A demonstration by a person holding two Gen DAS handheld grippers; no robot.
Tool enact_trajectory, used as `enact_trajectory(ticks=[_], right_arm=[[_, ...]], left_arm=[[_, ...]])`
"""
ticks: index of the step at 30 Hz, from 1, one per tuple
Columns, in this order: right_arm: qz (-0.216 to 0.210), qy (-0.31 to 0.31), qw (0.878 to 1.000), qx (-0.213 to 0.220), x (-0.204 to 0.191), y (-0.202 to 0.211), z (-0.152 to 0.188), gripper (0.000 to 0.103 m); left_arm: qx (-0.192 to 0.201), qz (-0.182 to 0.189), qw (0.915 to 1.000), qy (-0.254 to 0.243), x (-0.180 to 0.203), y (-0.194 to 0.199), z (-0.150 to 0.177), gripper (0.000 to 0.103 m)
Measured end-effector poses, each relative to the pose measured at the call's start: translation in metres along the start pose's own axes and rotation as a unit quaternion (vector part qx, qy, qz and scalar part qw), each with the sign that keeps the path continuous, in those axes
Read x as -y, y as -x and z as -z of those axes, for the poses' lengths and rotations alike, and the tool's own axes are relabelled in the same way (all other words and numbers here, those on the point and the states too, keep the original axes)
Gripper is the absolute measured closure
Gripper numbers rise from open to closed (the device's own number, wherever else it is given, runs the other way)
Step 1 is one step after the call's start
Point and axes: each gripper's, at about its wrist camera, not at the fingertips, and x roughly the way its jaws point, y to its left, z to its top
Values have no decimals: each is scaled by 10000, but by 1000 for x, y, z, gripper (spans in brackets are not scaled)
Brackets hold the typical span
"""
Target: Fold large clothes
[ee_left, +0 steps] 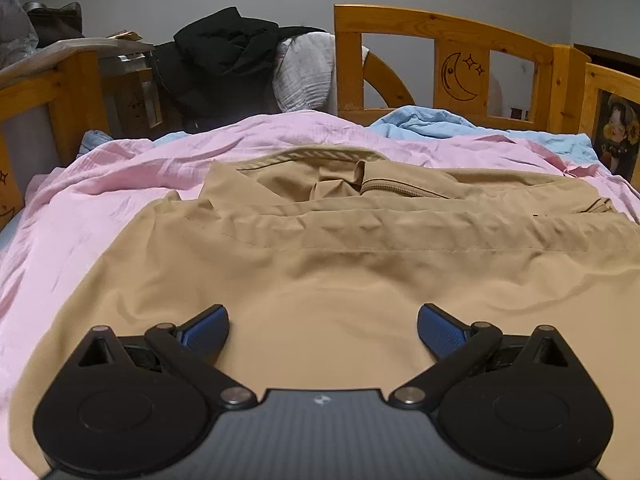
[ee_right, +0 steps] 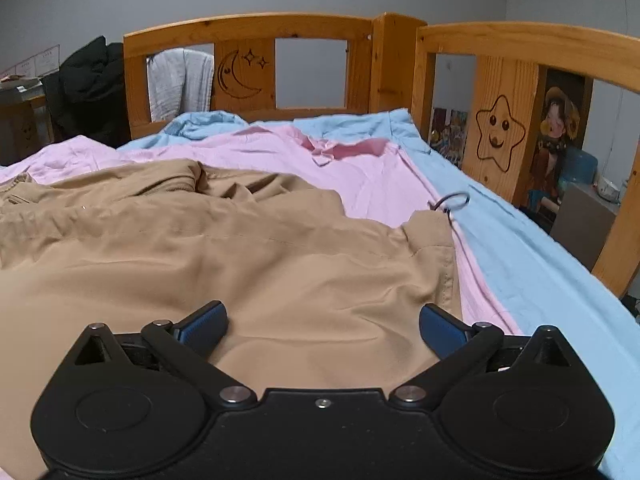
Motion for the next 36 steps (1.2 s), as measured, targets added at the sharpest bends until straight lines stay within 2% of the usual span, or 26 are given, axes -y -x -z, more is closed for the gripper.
enact_trajectory(ticks=[5,9,12,15,22,26,31,34,36], right_arm=[[161,-49,9991,392,-5,28,-10,1],[-91,289,9967,752,-26,52,-19,1],[-392,551,9946,781,-49,57,-26,1],[-730,617,9921,816,-70,61,-33,1],[-1091,783,9878,793,-109,68,-33,1],[-1092,777,9894,554,-115,66,-24,1],[-1068,754,9911,235,-117,61,-9,1],[-1048,597,9926,153,-114,61,-4,1],[-1056,541,9928,160,-110,65,-3,1]], left_arm=[[-181,-208,9996,96,-14,23,-14,1],[-439,-477,9966,507,-30,35,-24,1],[-625,-701,9923,810,-43,40,-26,1],[-725,-760,9882,1117,-60,45,-26,1],[-634,-817,9828,1527,-91,66,-20,1],[-544,-718,9798,1786,-110,82,-8,1],[-813,-521,9708,2198,-123,93,21,1],[-936,-156,9639,2489,-128,98,37,1],[-829,76,9640,2525,-127,102,42,1]])
